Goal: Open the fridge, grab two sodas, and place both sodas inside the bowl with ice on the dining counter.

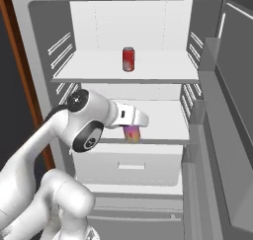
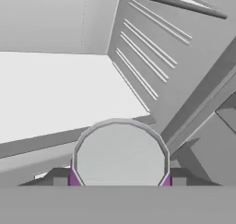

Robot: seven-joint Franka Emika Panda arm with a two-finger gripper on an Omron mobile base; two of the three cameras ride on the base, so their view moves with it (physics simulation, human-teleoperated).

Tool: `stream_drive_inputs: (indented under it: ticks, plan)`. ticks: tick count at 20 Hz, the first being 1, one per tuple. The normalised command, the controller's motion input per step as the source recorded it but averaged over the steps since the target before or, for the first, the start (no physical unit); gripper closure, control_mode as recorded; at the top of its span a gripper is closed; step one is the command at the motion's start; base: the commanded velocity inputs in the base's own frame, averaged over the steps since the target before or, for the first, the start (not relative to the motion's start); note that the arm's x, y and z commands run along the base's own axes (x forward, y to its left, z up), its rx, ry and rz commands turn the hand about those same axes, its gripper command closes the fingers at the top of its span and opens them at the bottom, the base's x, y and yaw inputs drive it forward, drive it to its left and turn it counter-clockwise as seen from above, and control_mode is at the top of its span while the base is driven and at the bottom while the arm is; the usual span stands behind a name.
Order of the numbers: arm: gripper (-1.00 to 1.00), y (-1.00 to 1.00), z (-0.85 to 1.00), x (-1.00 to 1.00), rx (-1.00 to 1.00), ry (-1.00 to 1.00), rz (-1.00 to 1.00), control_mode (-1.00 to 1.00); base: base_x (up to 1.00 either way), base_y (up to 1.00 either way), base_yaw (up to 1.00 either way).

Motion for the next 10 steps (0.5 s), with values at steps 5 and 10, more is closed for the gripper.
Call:
stream_drive_inputs:
  ticks: [5,10]
  plan:
    - [1.0,0.22,0.03,-0.94,0.0,0.09,0.0,-1.0,0.0,0.0,0.0]
    - [1.0,0.26,0.23,-0.85,0.0,0.1,0.0,-1.0,0.0,0.0,0.0]
